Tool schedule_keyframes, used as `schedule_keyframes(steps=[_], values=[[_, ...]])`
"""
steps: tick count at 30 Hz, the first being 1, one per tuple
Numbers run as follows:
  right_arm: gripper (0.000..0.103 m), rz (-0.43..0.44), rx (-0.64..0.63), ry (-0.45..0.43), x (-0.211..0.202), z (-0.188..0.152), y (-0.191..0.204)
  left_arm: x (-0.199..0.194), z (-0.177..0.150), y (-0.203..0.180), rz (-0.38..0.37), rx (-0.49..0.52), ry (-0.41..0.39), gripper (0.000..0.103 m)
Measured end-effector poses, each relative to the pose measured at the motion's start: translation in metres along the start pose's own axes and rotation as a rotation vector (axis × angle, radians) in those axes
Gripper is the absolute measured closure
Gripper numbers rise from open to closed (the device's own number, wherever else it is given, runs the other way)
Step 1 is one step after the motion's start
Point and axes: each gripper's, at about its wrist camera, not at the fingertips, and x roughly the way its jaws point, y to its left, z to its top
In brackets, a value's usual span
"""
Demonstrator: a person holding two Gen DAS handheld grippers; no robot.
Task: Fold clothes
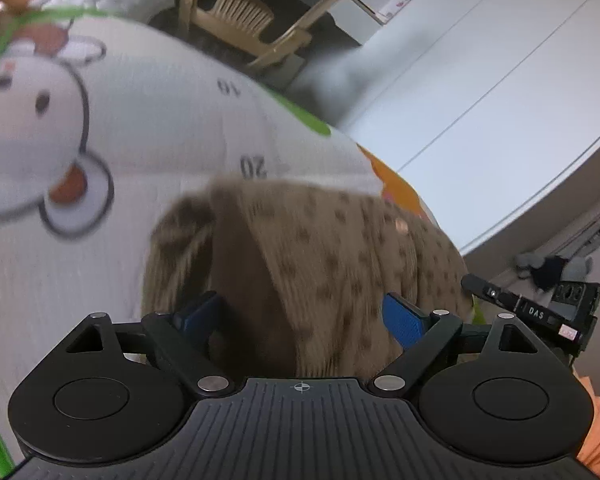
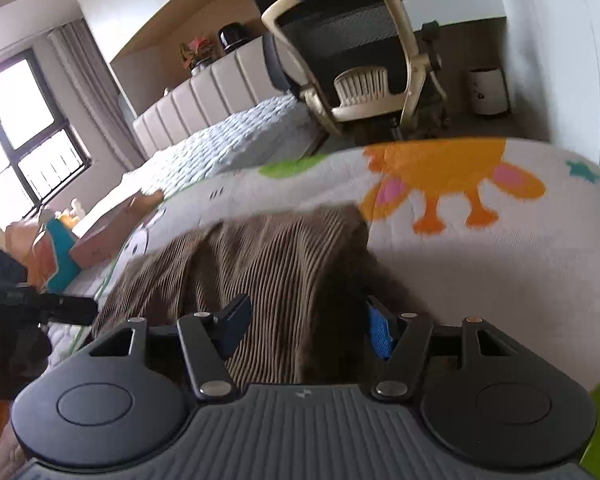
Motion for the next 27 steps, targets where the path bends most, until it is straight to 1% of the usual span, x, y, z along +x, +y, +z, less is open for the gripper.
schedule_keyframes(steps=[2,3,4,5,6,7,8,9,11,13,14,16,17,19,20,21,22,23,24,25,26,27], values=[[0.041,0.011,0.012,0.010,0.010,-0.003,0.003,0.006,0.001,-0.006,0.026,0.008,0.000,0.012],[0.049,0.012,0.007,0.017,0.016,-0.004,0.007,0.009,0.002,-0.010,0.043,0.013,0.000,0.014],[0.060,0.012,0.001,0.024,0.022,-0.004,0.011,0.012,0.004,-0.014,0.059,0.019,0.001,0.017],[0.083,0.001,-0.017,0.026,0.024,-0.002,0.017,0.015,0.005,-0.017,0.075,0.024,0.001,0.040],[0.085,-0.009,-0.034,0.027,0.025,0.000,0.024,0.018,0.006,-0.021,0.091,0.030,0.002,0.069],[0.087,-0.016,-0.049,0.007,0.017,0.003,0.030,0.015,0.009,-0.027,0.098,0.053,-0.002,0.079],[0.088,-0.014,-0.069,-0.022,0.001,0.004,0.035,0.009,0.012,-0.034,0.101,0.083,-0.008,0.082],[0.089,-0.012,-0.088,-0.050,-0.014,0.005,0.041,-0.001,0.014,-0.041,0.094,0.105,-0.024,0.084],[0.089,-0.008,-0.127,-0.105,-0.044,0.007,0.052,-0.030,0.011,-0.055,0.074,0.148,-0.070,0.085],[0.089,0.014,-0.150,-0.116,-0.069,0.001,0.059,-0.053,0.001,-0.064,0.056,0.183,-0.095,0.085],[0.089,0.022,-0.166,-0.108,-0.078,-0.006,0.063,-0.063,-0.007,-0.068,0.050,0.199,-0.098,0.085],[0.086,0.004,-0.200,-0.074,-0.082,-0.024,0.067,-0.071,-0.027,-0.071,0.054,0.219,-0.082,0.084],[0.082,-0.024,-0.213,-0.036,-0.078,-0.035,0.067,-0.069,-0.038,-0.068,0.069,0.218,-0.061,0.081],[0.074,-0.092,-0.215,0.055,-0.065,-0.057,0.061,-0.059,-0.059,-0.060,0.118,0.207,-0.003,0.069],[0.069,-0.125,-0.211,0.094,-0.060,-0.066,0.056,-0.051,-0.068,-0.054,0.153,0.198,0.035,0.060],[0.063,-0.148,-0.208,0.114,-0.059,-0.072,0.051,-0.047,-0.073,-0.048,0.174,0.188,0.062,0.055],[0.060,-0.160,-0.197,0.118,-0.062,-0.073,0.046,-0.044,-0.078,-0.042,0.190,0.176,0.085,0.054],[0.052,-0.167,-0.186,0.088,-0.069,-0.068,0.044,-0.047,-0.076,-0.040,0.191,0.171,0.079,0.049],[0.046,-0.174,-0.175,0.059,-0.076,-0.063,0.042,-0.052,-0.071,-0.039,0.185,0.168,0.063,0.033],[0.044,-0.181,-0.164,0.029,-0.083,-0.059,0.040,-0.056,-0.067,-0.038,0.180,0.164,0.048,0.025],[0.038,-0.186,-0.154,0.000,-0.090,-0.054,0.038,-0.062,-0.061,-0.040,0.169,0.167,0.018,0.017],[0.035,-0.179,-0.153,-0.033,-0.094,-0.047,0.040,-0.069,-0.055,-0.042,0.156,0.171,-0.016,0.016]])
